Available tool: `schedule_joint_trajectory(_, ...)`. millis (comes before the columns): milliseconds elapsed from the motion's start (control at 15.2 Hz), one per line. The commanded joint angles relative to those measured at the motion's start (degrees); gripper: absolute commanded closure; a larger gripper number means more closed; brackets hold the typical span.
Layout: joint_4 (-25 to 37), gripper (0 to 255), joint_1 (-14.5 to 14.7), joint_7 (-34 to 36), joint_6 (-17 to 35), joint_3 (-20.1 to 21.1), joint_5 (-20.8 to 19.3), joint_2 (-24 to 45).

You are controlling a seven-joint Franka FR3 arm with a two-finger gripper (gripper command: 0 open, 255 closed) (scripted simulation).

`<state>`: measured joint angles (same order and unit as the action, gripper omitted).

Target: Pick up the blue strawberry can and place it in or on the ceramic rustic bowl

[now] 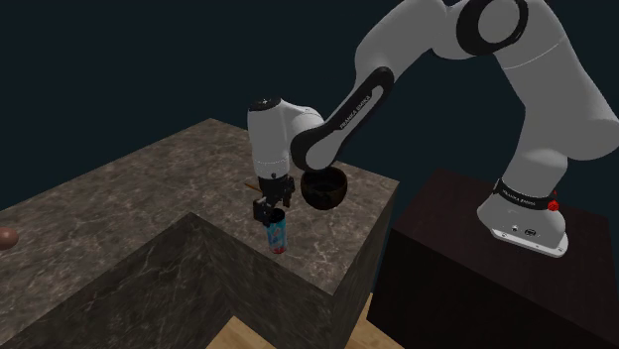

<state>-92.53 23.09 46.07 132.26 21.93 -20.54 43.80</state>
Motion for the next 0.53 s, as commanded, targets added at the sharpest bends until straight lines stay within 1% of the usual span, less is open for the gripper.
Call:
schedule_joint_trajectory(0, 0.33, 0, 0.27, 0.18, 0.81, -0.37, -0.38, 1.13)
schedule_joint_trajectory(198, 0.65, 0, 0.61, 0.43, 1.9, -0.84, -0.85, 2.54)
schedule_joint_trajectory(462, 0.65, 0, 0.61, 0.43, 1.9, -0.84, -0.85, 2.54)
